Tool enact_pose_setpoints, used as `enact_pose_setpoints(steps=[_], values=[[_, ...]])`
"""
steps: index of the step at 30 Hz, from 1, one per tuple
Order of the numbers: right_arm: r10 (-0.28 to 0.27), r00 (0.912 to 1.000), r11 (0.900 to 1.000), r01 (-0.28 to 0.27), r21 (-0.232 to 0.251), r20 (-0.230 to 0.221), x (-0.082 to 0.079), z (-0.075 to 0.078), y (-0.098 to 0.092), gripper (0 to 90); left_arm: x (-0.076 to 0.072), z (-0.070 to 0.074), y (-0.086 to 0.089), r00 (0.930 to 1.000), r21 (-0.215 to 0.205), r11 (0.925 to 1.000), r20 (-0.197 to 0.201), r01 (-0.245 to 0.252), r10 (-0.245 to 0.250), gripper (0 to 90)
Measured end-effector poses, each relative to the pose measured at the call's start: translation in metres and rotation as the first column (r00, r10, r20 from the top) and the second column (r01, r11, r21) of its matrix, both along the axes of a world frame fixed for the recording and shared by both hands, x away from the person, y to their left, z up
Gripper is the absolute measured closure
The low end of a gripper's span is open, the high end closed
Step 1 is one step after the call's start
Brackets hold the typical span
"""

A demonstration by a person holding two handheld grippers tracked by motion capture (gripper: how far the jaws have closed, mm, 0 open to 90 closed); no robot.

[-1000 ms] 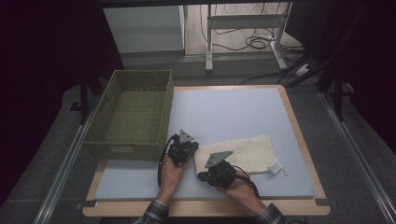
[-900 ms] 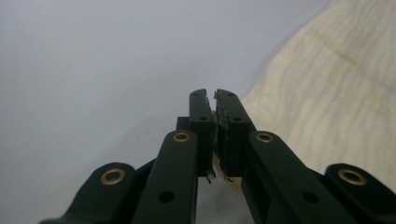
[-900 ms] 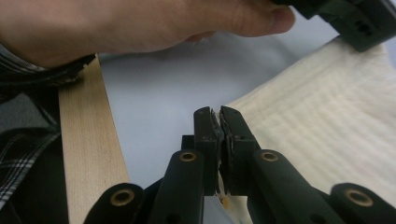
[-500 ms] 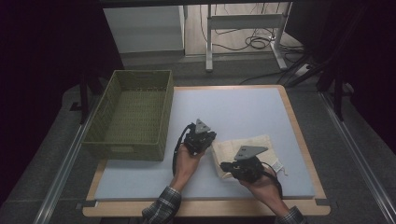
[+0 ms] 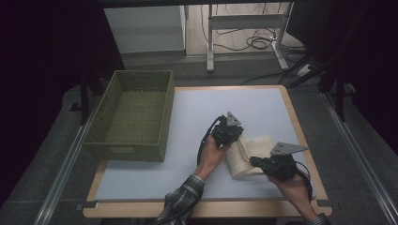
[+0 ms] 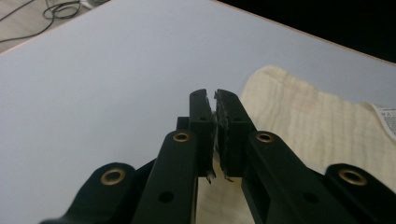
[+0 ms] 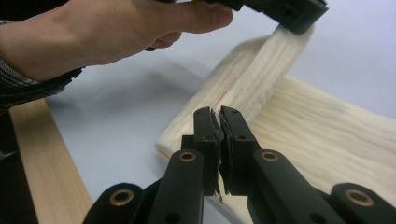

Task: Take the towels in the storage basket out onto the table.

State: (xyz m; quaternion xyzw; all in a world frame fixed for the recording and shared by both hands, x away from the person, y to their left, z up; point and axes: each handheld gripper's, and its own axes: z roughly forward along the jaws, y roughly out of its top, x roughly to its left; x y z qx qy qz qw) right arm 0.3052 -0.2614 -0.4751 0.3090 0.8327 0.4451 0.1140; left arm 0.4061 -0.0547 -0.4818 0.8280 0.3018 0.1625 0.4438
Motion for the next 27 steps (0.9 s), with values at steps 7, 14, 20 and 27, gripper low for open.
enact_pose_setpoints(steps=[7,14,20,27], values=[[-0.075,0.9971,0.997,0.075,0.023,-0.008,0.001,0.004,-0.036,85.6,0.011,0.006,-0.032,0.9983,0.017,0.9982,0.01,0.057,-0.057,85.8],[-0.126,0.9917,0.992,0.127,0.024,-0.027,0.001,-0.004,-0.057,85.5,0.019,0.001,-0.063,0.9955,0.042,0.9946,0.002,0.095,-0.095,85.8],[-0.164,0.985,0.986,0.164,0.012,-0.054,0.002,-0.018,-0.069,85.3,0.024,-0.011,-0.081,0.9939,0.08,0.9908,-0.024,0.11,-0.108,85.5],[-0.193,0.9775,0.981,0.195,0.011,-0.085,0.006,-0.034,-0.079,83.3,0.026,-0.018,-0.086,0.9958,0.047,0.9954,-0.044,0.083,-0.081,66.3]])
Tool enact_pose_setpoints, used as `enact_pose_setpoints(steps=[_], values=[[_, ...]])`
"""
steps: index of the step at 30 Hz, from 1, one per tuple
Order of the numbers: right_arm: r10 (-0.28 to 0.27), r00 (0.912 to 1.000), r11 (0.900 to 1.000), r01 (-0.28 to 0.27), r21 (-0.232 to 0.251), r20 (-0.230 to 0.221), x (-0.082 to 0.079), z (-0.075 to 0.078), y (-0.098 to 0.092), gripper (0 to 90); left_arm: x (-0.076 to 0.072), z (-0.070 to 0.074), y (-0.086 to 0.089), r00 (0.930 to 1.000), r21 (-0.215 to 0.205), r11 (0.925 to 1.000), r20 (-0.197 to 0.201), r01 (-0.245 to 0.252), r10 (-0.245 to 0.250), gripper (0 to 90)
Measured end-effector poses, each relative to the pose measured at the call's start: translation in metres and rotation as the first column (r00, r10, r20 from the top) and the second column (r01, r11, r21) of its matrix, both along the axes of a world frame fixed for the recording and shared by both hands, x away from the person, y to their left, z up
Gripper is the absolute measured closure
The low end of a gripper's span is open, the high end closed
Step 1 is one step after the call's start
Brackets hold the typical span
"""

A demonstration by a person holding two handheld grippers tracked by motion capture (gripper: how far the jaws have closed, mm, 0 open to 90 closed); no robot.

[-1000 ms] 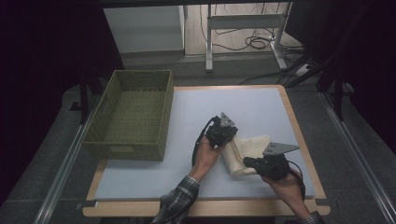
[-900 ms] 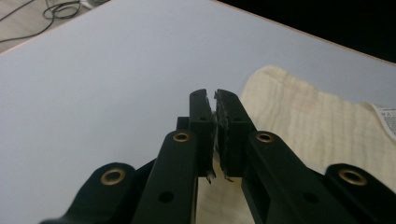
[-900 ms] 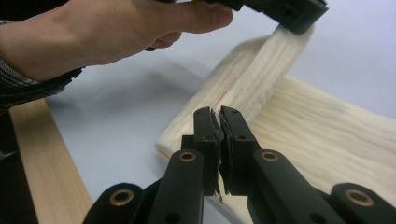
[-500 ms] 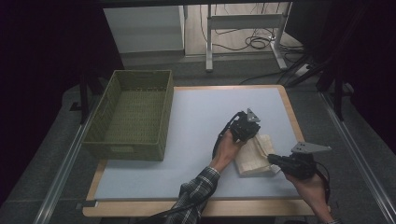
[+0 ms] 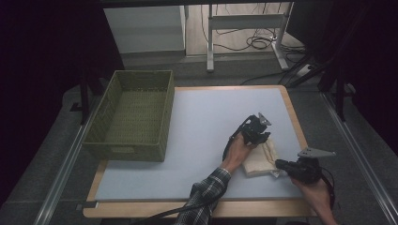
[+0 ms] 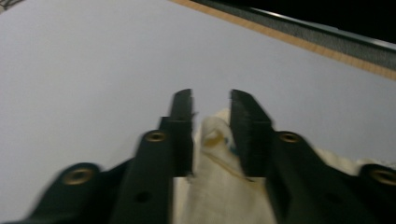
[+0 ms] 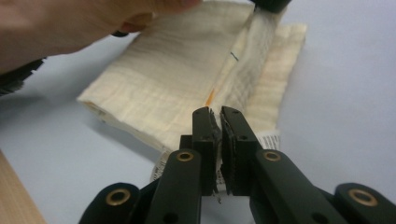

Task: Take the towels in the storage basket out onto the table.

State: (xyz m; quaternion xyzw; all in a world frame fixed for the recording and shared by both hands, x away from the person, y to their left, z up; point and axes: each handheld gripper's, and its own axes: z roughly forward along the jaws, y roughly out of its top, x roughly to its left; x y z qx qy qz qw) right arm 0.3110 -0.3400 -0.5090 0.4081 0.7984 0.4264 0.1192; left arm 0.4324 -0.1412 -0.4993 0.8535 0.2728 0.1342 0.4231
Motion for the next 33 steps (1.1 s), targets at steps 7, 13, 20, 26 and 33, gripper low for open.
enact_pose_setpoints(steps=[7,13,20,26,33], values=[[-0.042,0.9991,0.999,0.042,-0.022,-0.007,-0.003,-0.004,-0.009,71.4,-0.002,0.006,0.012,0.9998,-0.033,0.9993,-0.007,-0.02,0.019,43.0],[-0.078,0.997,0.996,0.078,-0.039,0.002,-0.008,0.002,-0.023,66.7,-0.007,0.004,0.033,0.9994,-0.001,0.9994,-0.01,-0.034,0.034,41.8],[-0.085,0.9959,0.995,0.086,-0.04,0.03,-0.001,0.011,-0.02,65.8,-0.014,0.0,0.062,0.9974,-0.004,0.998,-0.035,-0.063,0.063,42.6],[-0.087,0.996,0.992,0.089,-0.095,0.022,0.013,0.003,-0.008,66.8,-0.019,-0.015,0.079,0.9943,0.079,0.9919,-0.031,-0.1,0.102,43.3],[-0.072,0.9974,0.992,0.072,-0.105,-0.004,0.012,-0.005,-0.002,67.7,-0.022,-0.02,0.093,0.9917,0.094,0.9881,-0.03,-0.122,0.125,45.1]])
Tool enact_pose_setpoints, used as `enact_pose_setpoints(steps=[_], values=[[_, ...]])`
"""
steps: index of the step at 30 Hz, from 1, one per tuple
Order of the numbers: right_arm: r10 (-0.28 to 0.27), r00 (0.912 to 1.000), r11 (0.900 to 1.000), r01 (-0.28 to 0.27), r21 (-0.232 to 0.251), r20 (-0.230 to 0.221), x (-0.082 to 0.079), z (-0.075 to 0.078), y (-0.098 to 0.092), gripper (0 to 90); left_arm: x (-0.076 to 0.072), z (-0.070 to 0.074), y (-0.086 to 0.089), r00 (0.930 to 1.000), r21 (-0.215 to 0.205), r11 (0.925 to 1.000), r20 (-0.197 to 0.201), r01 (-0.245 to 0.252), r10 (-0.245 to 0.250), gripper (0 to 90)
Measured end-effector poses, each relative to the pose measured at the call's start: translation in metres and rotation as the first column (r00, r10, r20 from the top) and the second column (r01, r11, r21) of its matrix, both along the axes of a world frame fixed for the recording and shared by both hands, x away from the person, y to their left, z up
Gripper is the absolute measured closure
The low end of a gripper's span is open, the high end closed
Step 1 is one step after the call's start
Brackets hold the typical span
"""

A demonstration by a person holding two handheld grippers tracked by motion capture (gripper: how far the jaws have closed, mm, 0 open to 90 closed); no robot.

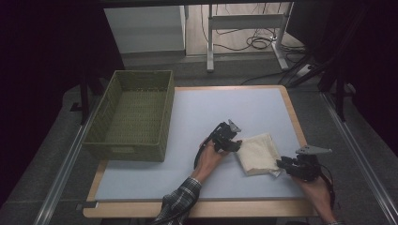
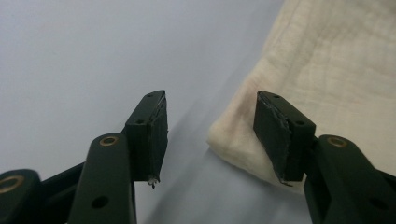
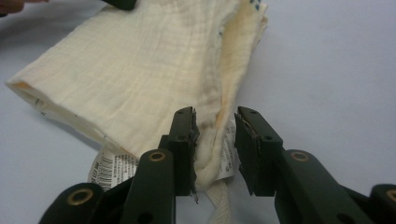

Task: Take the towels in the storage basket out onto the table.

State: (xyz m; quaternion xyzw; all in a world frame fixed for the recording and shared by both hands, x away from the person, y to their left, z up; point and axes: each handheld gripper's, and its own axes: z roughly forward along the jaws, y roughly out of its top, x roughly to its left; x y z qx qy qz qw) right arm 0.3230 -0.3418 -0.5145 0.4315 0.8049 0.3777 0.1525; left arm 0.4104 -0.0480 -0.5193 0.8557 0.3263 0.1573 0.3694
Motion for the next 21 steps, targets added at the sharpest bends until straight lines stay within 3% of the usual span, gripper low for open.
enact_pose_setpoints(steps=[2,4,9,13,16,17,21], values=[[0.0,1.0,1.0,0.0,-0.002,0.002,-0.001,0.003,-0.001,66.3,-0.001,0.004,0.006,0.9999,-0.04,0.9992,-0.015,-0.002,0.001,44.0],[-0.007,0.9999,1.0,0.007,-0.001,0.01,-0.001,0.006,-0.001,61.1,-0.001,0.005,0.009,0.9993,-0.046,0.999,-0.036,0.001,-0.003,43.4],[-0.014,0.9997,1.0,0.013,-0.014,-0.022,0.001,0.001,-0.001,50.6,0.002,-0.004,0.01,0.9969,-0.019,0.9998,-0.079,0.004,-0.005,41.9],[0.006,0.9991,1.0,-0.007,-0.013,-0.043,0.001,-0.004,0.005,46.9,0.005,-0.009,0.013,0.9939,-0.039,0.9992,-0.111,-0.003,-0.001,39.8],[0.019,0.9982,0.999,-0.021,-0.027,-0.056,0.0,-0.003,0.011,55.6,0.007,-0.01,0.014,0.9924,-0.04,0.9992,-0.123,-0.006,0.001,38.1],[0.024,0.9973,0.999,-0.026,-0.019,-0.07,0.0,-0.003,0.013,63.1,0.007,-0.01,0.015,0.9926,-0.037,0.9993,-0.122,-0.004,0.0,37.4],[0.06,0.9897,0.997,-0.053,0.055,-0.13,0.001,-0.004,0.012,80.3,0.007,-0.011,0.016,0.9928,-0.041,0.9992,-0.12,-0.002,-0.003,36.3]])
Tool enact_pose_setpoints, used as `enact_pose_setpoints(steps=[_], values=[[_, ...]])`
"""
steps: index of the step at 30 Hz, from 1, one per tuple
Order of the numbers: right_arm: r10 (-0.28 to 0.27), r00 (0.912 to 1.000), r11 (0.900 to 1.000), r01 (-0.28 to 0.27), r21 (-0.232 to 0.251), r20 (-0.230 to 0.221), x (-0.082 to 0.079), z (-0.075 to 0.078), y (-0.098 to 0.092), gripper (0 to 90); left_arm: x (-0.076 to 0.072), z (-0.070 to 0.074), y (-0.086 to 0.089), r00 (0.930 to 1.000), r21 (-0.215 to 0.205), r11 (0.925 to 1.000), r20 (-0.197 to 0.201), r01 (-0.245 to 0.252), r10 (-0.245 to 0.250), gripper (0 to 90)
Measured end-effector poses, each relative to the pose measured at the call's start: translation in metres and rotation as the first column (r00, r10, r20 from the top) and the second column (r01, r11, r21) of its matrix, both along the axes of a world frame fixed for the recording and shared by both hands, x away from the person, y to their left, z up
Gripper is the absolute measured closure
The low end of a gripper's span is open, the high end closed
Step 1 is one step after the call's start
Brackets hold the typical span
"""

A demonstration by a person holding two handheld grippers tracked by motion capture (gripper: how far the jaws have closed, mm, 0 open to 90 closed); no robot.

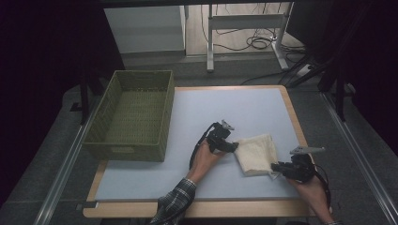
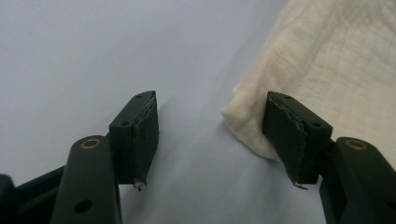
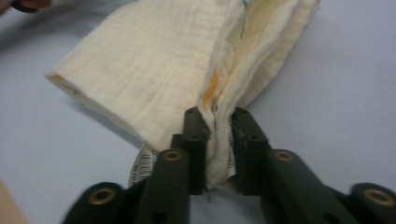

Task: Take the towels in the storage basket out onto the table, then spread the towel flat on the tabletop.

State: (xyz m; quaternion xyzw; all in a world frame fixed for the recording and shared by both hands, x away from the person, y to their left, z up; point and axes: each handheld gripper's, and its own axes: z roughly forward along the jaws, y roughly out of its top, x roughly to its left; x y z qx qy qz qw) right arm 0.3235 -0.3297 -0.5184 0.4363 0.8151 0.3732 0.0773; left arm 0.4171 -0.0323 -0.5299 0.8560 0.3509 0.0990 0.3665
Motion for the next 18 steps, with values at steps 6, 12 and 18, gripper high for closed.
enact_pose_setpoints(steps=[6,12,18], values=[[-0.002,1.0,1.0,0.002,0.011,-0.006,0.001,0.002,-0.001,82.1,-0.001,0.003,-0.002,0.9981,-0.019,0.999,-0.047,0.039,-0.04,57.3],[0.006,0.9999,1.0,-0.007,0.03,0.011,0.0,0.007,0.0,82.1,-0.003,0.007,-0.006,0.9938,-0.033,0.9968,-0.082,0.073,-0.076,84.1],[0.024,0.9996,0.997,-0.025,0.071,0.017,-0.001,0.016,0.0,82.1,-0.002,0.015,0.003,0.9958,-0.051,0.9971,-0.069,0.057,-0.06,85.4]])
